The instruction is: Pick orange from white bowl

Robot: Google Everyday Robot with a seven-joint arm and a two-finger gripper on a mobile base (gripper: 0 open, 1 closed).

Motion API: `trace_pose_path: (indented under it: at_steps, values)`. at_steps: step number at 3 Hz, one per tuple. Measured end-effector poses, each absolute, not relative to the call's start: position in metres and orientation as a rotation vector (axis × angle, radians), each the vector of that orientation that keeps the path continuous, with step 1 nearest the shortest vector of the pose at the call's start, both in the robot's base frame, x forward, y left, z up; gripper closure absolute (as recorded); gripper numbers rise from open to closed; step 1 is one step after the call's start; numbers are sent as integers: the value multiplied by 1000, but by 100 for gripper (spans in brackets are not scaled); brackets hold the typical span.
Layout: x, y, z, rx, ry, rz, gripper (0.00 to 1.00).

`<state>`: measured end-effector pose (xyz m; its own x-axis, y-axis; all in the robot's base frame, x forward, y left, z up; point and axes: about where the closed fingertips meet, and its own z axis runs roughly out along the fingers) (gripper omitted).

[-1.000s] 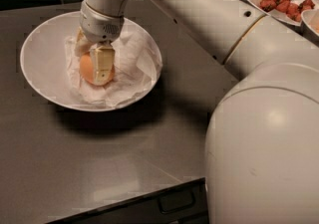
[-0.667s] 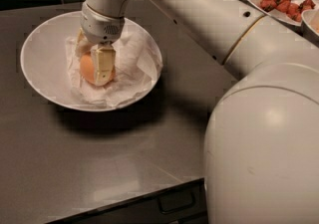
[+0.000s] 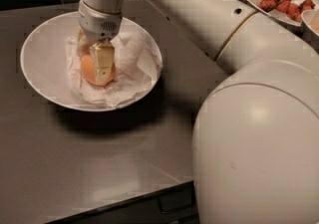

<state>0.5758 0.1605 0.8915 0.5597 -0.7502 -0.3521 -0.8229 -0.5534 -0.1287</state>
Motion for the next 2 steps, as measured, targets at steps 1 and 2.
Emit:
trace_pose_path:
  at_steps: [1, 2]
  values:
    - [583, 164, 899, -2533, 1295, 333, 34]
    - [587, 167, 903, -2538, 1288, 310, 34]
